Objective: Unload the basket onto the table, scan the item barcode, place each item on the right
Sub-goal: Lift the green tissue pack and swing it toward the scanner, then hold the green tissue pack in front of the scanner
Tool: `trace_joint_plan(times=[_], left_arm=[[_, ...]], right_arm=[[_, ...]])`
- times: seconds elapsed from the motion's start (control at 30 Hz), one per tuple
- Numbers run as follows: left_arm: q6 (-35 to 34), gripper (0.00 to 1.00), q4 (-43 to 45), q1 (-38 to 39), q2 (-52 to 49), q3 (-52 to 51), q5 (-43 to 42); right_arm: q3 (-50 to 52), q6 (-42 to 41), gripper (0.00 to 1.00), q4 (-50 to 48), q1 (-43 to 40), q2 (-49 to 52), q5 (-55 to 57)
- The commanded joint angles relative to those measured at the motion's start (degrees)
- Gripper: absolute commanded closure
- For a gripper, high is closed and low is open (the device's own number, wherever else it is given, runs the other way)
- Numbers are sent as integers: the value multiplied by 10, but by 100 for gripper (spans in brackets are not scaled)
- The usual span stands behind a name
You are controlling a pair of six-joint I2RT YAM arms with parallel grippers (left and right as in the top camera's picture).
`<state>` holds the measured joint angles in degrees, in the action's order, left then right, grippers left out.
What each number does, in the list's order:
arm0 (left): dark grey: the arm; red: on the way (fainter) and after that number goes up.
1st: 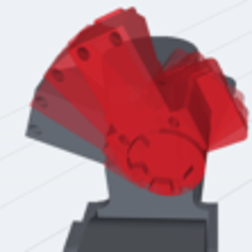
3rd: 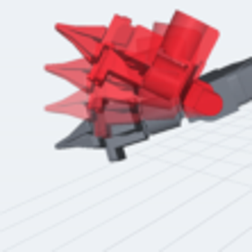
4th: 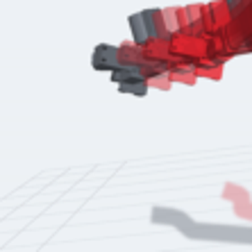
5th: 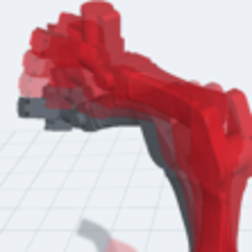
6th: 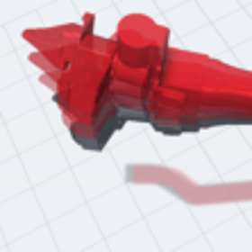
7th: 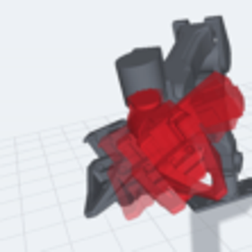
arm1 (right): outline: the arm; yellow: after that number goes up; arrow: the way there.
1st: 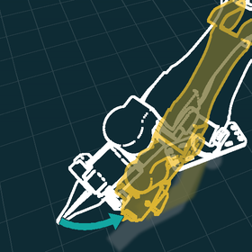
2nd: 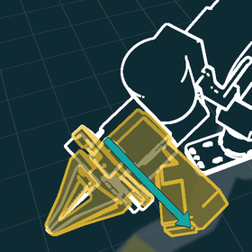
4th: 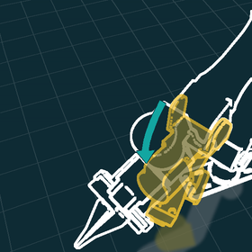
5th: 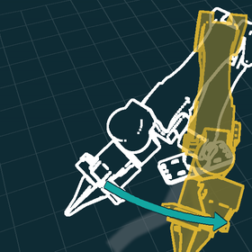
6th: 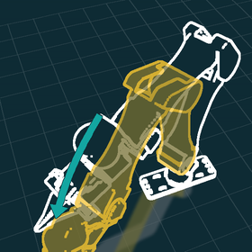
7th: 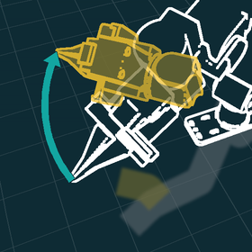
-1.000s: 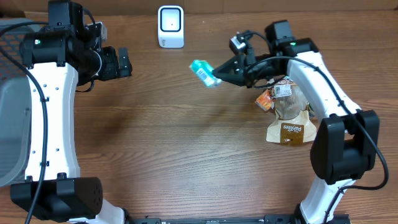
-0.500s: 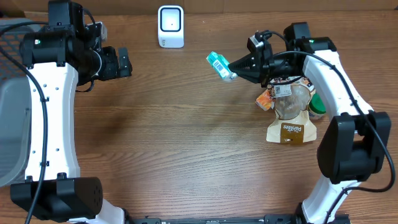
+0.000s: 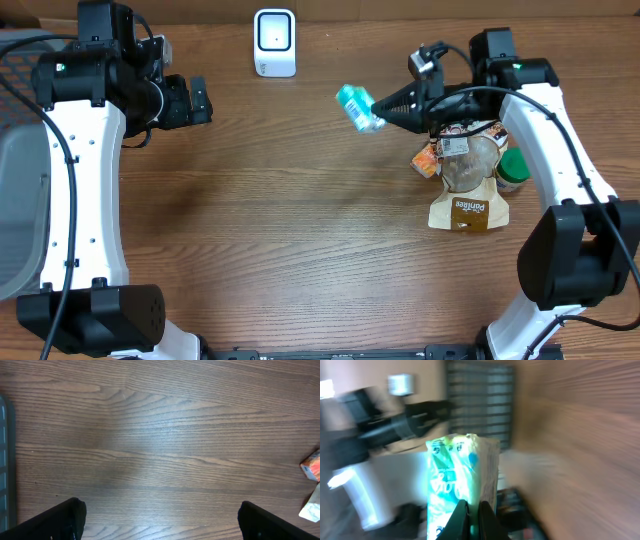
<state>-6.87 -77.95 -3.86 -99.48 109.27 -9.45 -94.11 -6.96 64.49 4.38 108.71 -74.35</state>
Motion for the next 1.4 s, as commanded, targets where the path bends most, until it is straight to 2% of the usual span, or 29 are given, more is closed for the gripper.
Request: trace_joint_plan(times=[0.0,0.17,0.33,0.47,0.6,0.73,0.87,1.23,1.37], left_arm=[[5,1,2,3,5,11,-5],[5,0,2,3,5,11,-5],[5,0,2,3,5,11,-5],[5,0,2,3,5,11,-5],[5,0,2,3,5,11,-5],[5,0,2,3,5,11,-5],[5,1,2,3,5,11,-5],[5,0,2,3,5,11,-5],[5,0,2,3,5,11,-5]], right_arm=[[-21,-40,96,-9,32,-17,224],[-98,-96,96,-11,86,-16,455],[-219,-94,96,-45,164,6,677],[-239,10,96,-184,230,30,846],[-238,151,96,-414,285,103,1024],[-238,271,96,-557,295,171,1037],[-238,398,96,-646,295,249,1016],[-238,600,96,-793,298,361,961],[-238,630,96,-814,299,379,949]])
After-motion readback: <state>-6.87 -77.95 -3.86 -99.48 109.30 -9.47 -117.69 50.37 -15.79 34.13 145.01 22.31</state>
